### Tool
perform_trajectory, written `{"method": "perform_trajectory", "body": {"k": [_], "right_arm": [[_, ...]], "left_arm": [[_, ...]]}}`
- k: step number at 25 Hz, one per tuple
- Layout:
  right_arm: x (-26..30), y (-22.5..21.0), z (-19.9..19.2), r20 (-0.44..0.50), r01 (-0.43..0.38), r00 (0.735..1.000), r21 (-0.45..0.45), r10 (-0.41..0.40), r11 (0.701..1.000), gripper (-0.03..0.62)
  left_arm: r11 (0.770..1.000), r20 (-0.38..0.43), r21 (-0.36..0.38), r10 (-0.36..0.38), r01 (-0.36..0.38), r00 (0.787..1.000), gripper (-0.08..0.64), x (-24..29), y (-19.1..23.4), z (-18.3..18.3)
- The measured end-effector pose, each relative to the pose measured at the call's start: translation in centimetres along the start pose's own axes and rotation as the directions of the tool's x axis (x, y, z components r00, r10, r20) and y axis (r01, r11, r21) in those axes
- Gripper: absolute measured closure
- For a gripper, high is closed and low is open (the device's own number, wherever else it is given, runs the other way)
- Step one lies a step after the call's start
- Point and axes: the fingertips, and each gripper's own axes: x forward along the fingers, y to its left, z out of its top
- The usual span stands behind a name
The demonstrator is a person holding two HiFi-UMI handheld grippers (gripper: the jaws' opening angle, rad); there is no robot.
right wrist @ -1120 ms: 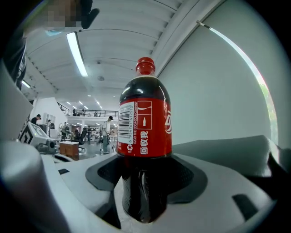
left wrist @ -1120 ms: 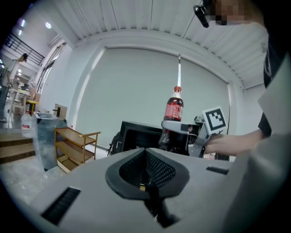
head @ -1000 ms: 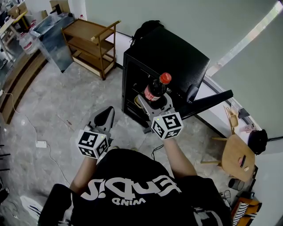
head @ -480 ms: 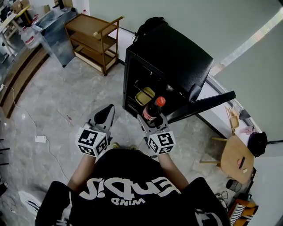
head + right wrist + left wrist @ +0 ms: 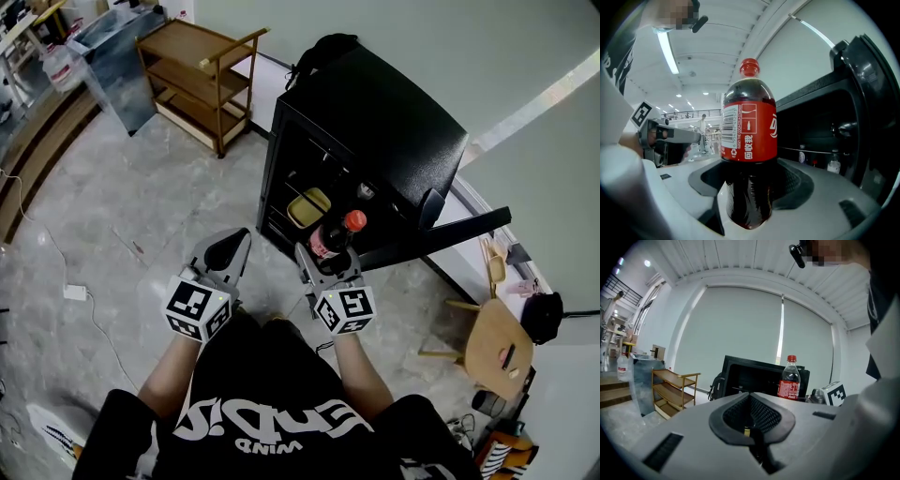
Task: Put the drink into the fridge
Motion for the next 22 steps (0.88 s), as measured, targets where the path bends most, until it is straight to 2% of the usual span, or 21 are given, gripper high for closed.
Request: {"method": "perform_trajectory", "body": {"k": [5,11,17,22], "right_arm": [[1.7,-1.7,-3.0,0.039,0.038,0.999,0.005,-0.039,0.999,0.287],[3.5,-2.9,-7.1,0.044,0.087,0.995,-0.005,-0.086,0.996,0.287],[6.2,-5.5,-10.2,0.022,0.144,0.989,-0.027,-0.144,0.989,0.288],[8.6,-9.4,-11.9,0.015,0.206,0.979,-0.034,-0.205,0.978,0.288]], "left_arm": [[1.0,0.015,0.014,-0.026,0.026,1.0,0.552,1.7,1.0,-3.4],[0.999,0.018,0.008,-0.051,0.051,0.999,0.552,3.0,2.4,-6.7],[0.997,-0.001,0.007,-0.081,0.081,0.997,0.552,4.2,3.1,-8.2],[0.995,-0.005,0.01,-0.103,0.103,0.995,0.552,5.3,3.5,-9.1]]}}
